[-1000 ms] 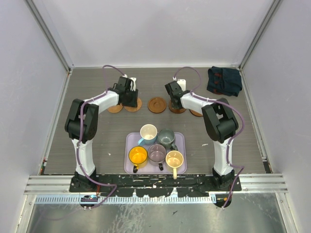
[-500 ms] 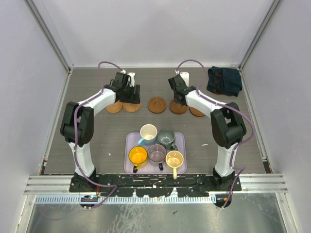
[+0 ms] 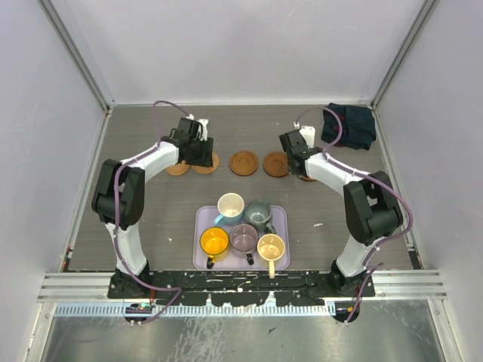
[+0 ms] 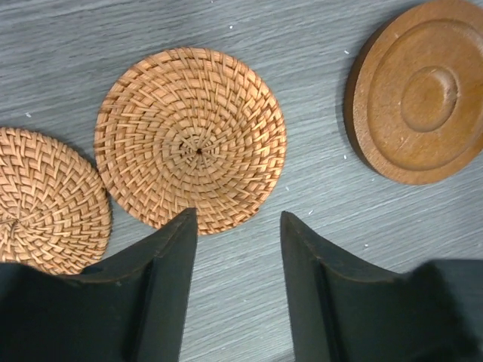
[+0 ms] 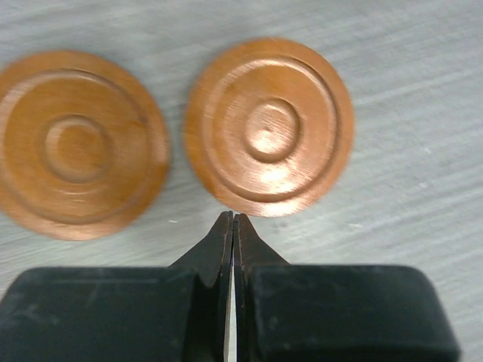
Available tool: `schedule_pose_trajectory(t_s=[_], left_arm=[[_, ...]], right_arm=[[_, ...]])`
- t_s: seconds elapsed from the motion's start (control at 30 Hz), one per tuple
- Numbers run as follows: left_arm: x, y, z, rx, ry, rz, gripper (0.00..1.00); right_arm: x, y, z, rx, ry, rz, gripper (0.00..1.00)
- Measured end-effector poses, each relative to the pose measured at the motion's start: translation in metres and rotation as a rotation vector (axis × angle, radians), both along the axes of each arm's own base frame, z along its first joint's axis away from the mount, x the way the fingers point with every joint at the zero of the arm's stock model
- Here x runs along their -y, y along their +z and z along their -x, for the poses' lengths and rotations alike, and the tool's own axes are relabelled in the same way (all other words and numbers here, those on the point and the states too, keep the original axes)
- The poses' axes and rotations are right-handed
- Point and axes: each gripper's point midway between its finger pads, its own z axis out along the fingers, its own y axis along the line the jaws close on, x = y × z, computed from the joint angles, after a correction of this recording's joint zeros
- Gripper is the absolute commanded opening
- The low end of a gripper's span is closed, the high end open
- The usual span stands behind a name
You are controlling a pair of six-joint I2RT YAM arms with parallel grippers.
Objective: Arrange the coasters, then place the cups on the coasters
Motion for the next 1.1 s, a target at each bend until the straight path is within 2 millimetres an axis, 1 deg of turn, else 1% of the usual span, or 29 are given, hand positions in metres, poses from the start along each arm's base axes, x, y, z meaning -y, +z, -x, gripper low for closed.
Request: schedule_pose_trajectory(t_s=[0.07, 0.13, 0.27, 0.33, 0.4, 0.6, 0.73, 0.83, 1.1], left_arm=[[-0.001, -0.002, 0.001, -0.005, 0.002, -0.006, 0.38], [-0.001, -0.002, 0.0, 0.0, 0.003, -0.007, 0.35], [-0.001, -0.002, 0.0, 0.0, 0.003, -0.008, 0.29], [-0.001, -0.003, -0.002, 0.0, 0.005, -0.011, 0.28], [-0.003, -0.007, -0.004, -0.002, 0.01, -0.02, 0.28], [-0.005, -0.019, -0.013, -0.012, 0.025, -0.05, 0.32], [-0.005, -0.029, -0.016, -0.024, 0.029, -0.061, 0.33], [-0.003, -0.027, -0.02, -0.016, 0.029, -0.056, 0.33], [0.001, -0.028, -0.019, -0.023, 0.02, -0.038, 0.34]], right_arm=[[0.017, -0.008, 0.011, -0.023, -0.04, 0.001, 0.02], [0.032, -0.01, 0.02, -0.031, -0.076, 0.0, 0.01], [0.053, -0.004, 0.028, -0.012, -0.134, -0.015, 0.0], [0.057, 0.0, 0.029, 0.0, -0.146, -0.022, 0.0], [0.058, 0.001, 0.03, 0.004, -0.15, -0.025, 0.0], [0.057, -0.008, 0.037, -0.022, -0.143, -0.033, 0.0], [0.056, -0.011, 0.039, -0.03, -0.141, -0.041, 0.0], [0.054, -0.013, 0.041, -0.038, -0.138, -0.052, 0.0], [0.047, -0.016, 0.042, -0.05, -0.121, -0.091, 0.0]])
